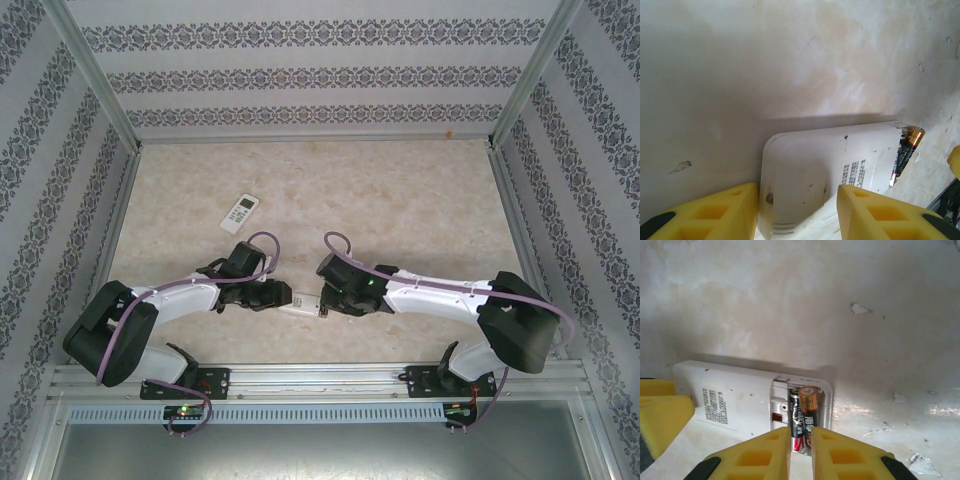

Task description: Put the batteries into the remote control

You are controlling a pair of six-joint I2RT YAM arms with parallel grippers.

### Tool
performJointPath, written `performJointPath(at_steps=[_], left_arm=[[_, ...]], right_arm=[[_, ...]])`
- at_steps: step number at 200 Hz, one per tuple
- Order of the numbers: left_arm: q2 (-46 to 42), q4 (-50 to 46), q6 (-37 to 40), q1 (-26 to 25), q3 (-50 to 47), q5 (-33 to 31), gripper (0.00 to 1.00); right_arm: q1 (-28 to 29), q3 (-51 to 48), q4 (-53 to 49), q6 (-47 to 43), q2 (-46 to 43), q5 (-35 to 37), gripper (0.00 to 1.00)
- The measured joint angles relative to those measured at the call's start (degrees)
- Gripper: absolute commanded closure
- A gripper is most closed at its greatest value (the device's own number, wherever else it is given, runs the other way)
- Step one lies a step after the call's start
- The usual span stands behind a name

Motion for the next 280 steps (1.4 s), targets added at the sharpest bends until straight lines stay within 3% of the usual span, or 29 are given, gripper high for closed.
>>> performJointPath(at_steps=[135, 168, 229, 280], left_arm=[[0.09, 0.11, -0.17, -0.04, 0.00, -0.13, 0.55], [0.13, 0.20, -0.20, -0.04, 0.00, -0.13, 0.55], [0.13, 1.75, -1.27, -0.04, -0.74, -0.11, 0.56], [0.04, 2.34, -2.14, -0.04, -1.11, -0.13, 0.56]], right_arm=[[0.00, 1.73, 0.68, -0.48, 6.25, -0.37, 0.85], [0.11, 1.88, 0.37, -0.13, 6.36, -0.46, 0.90], [1.68, -0.28, 0.15, 8.72, 5.95, -0.55, 0.90], [2.14, 0.04, -0.96, 10.14, 5.55, -0.39, 0.91]])
